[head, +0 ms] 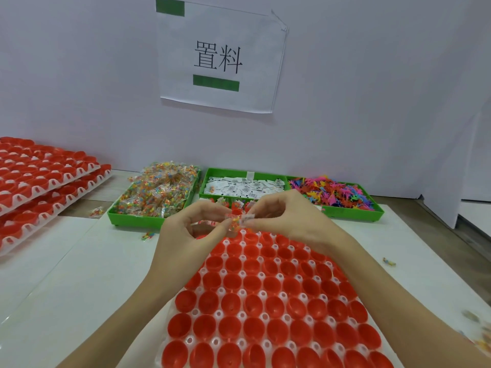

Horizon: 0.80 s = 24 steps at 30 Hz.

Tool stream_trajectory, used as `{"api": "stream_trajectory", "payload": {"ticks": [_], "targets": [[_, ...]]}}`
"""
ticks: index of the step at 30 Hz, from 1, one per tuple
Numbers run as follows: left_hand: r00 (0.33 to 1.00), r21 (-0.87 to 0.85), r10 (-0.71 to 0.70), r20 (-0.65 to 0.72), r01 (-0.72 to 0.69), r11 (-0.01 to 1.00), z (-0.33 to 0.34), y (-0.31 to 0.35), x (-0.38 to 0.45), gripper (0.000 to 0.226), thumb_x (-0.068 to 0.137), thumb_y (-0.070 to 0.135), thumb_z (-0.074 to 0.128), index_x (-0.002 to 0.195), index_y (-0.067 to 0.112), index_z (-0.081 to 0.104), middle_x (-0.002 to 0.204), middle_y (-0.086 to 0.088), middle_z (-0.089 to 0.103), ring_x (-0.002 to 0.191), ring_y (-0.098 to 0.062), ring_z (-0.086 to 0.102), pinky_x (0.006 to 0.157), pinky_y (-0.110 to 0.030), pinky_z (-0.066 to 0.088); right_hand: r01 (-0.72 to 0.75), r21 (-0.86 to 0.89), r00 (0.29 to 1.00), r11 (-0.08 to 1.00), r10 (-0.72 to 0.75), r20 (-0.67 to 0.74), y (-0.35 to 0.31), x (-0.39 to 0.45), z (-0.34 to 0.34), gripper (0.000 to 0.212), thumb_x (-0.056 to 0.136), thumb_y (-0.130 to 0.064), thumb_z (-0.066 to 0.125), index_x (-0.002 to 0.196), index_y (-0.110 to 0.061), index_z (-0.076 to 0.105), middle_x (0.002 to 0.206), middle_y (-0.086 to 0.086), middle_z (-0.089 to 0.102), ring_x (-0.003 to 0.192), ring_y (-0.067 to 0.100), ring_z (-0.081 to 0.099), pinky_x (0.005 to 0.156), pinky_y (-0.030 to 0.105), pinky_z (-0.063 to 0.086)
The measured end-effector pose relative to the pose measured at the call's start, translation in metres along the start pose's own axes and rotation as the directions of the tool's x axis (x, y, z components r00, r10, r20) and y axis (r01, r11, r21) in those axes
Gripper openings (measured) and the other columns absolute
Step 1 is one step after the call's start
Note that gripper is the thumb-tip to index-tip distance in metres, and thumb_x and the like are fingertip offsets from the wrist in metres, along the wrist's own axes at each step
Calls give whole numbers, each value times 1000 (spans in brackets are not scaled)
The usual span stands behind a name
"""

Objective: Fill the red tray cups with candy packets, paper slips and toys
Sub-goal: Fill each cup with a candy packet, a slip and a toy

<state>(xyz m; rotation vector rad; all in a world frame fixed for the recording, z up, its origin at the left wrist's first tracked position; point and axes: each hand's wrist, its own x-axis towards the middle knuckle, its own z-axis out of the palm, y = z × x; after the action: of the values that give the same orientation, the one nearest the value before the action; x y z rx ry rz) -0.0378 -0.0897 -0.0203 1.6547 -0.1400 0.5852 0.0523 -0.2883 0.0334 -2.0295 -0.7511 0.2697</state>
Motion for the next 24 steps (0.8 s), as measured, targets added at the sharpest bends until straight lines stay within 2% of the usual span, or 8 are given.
{"api": "stream_trajectory", "payload": {"ticks": [4, 6, 11, 16, 20, 24], "targets": [[999, 27, -29, 18, 29, 999, -1, 0, 1, 9, 85, 11, 82, 91, 17, 78, 87, -2, 79, 81, -20, 78, 79, -28, 62, -53, 94, 998, 994, 50, 32, -10, -3, 7, 12, 85, -24, 83, 96, -19, 81, 84, 1, 80, 83, 16, 77, 65, 15, 54], [999, 56, -28, 26, 27, 998, -2, 0, 1, 9, 83, 12, 84, 90, 16, 78, 85, -2, 79, 81, -18, 77, 80, -28, 62, -36, 124, 999, 992, 31, 37, -12, -4, 8, 11, 88, -18, 80, 99, -16, 81, 84, 4, 79, 81, 15, 76, 67, 15, 54], [1000, 89, -30, 0, 30, 996, -4, -2, 3, 11, 81, 10, 85, 88, 14, 78, 84, -1, 78, 81, -19, 76, 80, -29, 62, -29, 126, 995, 992, 17, 100, -12, -4, 5, 14, 93, -15, 73, 103, -19, 81, 92, 5, 79, 90, 19, 76, 86, 27, 60], [1000, 113, -5, 2, 5, 994, -2, -1, 1, 10, 81, 15, 86, 88, 17, 79, 84, -1, 78, 80, -17, 76, 77, -26, 61, -33, 87, 996, 996, 26, 83, -10, -2, 7, 15, 93, -7, 71, 103, -13, 81, 87, 7, 79, 84, 21, 77, 82, 26, 61], [998, 65, -47, 34, 45, 997, -3, -3, 1, 18, 82, 17, 84, 98, 23, 80, 87, -4, 78, 82, -21, 77, 74, -27, 63, -53, 85, 993, 995, 44, 106, -8, -3, 8, 15, 91, -6, 73, 102, -13, 81, 84, 9, 79, 81, 21, 77, 78, 22, 60], [993, 61, -86, 79, 81, 995, -3, -6, 1, 12, 83, 21, 83, 94, 25, 82, 91, -3, 79, 85, -19, 77, 72, -32, 65, -45, 82, 993, 996, 35, 115, -8, -3, 5, 13, 91, -10, 74, 102, -14, 81, 83, 8, 79, 82, 24, 77, 83, 29, 62]]}}
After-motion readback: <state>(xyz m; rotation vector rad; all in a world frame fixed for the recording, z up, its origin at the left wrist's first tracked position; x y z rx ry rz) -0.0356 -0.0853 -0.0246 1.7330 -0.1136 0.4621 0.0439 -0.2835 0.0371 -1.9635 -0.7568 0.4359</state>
